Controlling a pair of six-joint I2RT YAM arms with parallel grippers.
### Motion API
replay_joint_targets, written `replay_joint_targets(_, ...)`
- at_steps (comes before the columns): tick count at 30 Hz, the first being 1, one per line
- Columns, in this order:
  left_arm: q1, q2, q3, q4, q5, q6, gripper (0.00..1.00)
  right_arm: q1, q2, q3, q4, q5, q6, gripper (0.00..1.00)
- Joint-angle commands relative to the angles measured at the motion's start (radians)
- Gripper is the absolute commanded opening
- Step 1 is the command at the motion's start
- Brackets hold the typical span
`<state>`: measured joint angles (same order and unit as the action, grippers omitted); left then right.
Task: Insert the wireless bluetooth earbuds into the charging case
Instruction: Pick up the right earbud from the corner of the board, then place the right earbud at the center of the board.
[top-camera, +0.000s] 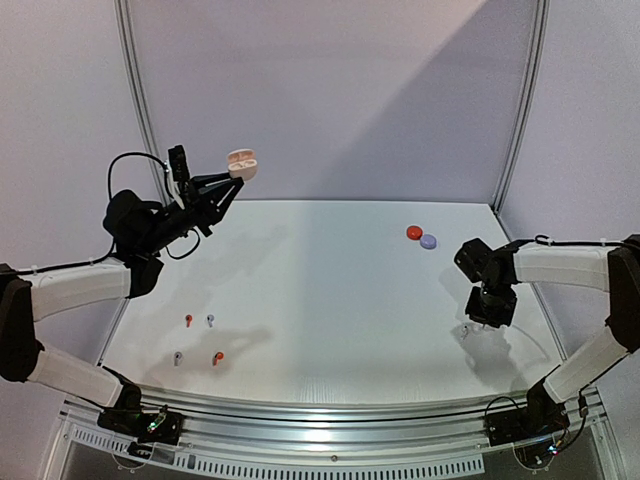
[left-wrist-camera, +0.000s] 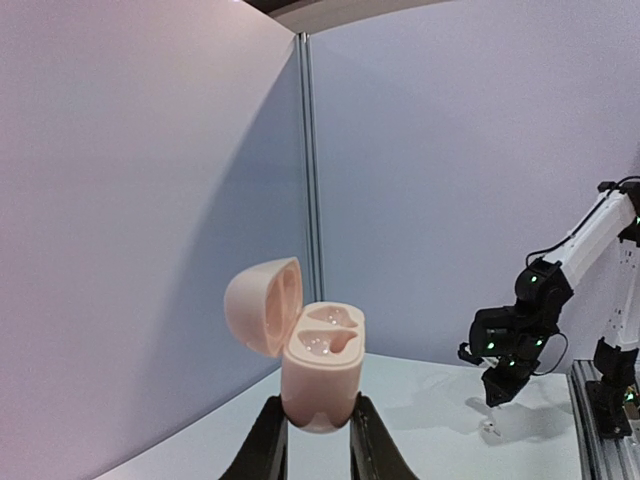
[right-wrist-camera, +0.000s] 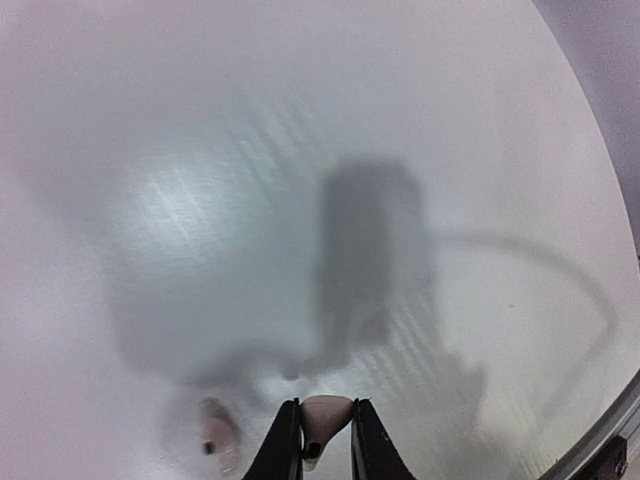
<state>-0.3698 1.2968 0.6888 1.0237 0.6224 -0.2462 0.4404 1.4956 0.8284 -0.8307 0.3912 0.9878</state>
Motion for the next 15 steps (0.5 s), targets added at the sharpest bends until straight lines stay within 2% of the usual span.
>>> replay_joint_targets(1, 0.011, -0.019, -0.005, -0.014, 0.011, 0.018, 0.00, 0.132, -0.024, 0.120, 0.078, 0.132, -0.165, 0.00)
replay_joint_targets(6, 0.011, -0.018, -0.004, -0.011, 0.011, 0.022, 0.00, 0.286, 0.053, 0.240, 0.175, 0.121, -0.332, 0.00)
replay_joint_targets(10, 0.010, -0.029, -0.009, -0.019, 0.008, 0.032, 0.00, 0.370, 0.258, 0.370, 0.153, 0.073, -0.421, 0.00)
replay_joint_targets(15, 0.011, -0.040, -0.017, -0.029, 0.005, 0.041, 0.00, 0.428, 0.414, 0.472, 0.176, -0.045, -0.474, 0.00)
